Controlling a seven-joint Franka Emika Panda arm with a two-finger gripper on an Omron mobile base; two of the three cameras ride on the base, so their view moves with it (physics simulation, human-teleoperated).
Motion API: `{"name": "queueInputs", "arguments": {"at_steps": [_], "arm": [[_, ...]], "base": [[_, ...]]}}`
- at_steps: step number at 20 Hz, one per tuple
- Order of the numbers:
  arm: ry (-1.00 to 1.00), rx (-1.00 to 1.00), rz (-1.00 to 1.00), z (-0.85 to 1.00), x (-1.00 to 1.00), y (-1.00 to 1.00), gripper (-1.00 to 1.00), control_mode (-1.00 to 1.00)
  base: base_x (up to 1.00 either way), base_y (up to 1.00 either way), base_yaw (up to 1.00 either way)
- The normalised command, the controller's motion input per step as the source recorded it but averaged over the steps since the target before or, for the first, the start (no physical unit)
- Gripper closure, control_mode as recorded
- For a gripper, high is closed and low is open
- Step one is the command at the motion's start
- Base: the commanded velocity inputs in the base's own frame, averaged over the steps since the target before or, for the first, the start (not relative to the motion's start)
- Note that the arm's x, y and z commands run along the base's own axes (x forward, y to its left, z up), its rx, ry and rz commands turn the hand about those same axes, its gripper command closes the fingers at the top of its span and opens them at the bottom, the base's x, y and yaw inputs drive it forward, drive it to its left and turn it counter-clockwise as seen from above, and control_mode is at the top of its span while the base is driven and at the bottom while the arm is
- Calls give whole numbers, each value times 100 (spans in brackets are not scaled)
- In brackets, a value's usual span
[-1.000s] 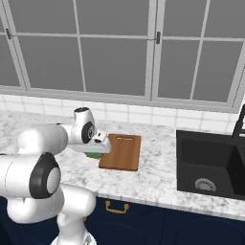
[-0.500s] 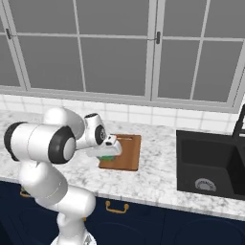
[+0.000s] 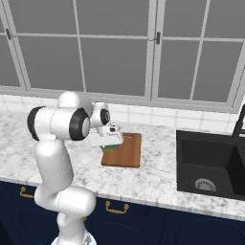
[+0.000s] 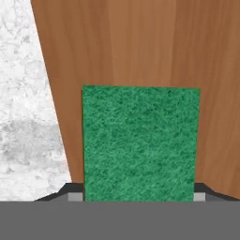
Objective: Pick up the sponge from the counter and clean the cutting board by briefly scrubbing or pressing down on the cutting board. Once finished, release the sponge.
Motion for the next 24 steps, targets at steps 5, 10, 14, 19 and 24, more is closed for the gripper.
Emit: {"name": "queueInputs", "arguments": {"at_steps": [5, 10, 14, 19, 24], "arm": [[-5, 5, 2, -42, 74, -20, 100, -100], [-9, 0, 0, -62, 64, -30, 100, -100], [-24, 1, 0, -98, 4, -51, 100, -100], [-18, 0, 0, -100, -69, -60, 100, -100], [-27, 0, 0, -100, -100, -58, 100, -100]], "base": [[0, 0, 0], [0, 0, 0], [0, 0, 0], [0, 0, 0], [0, 0, 0]]}}
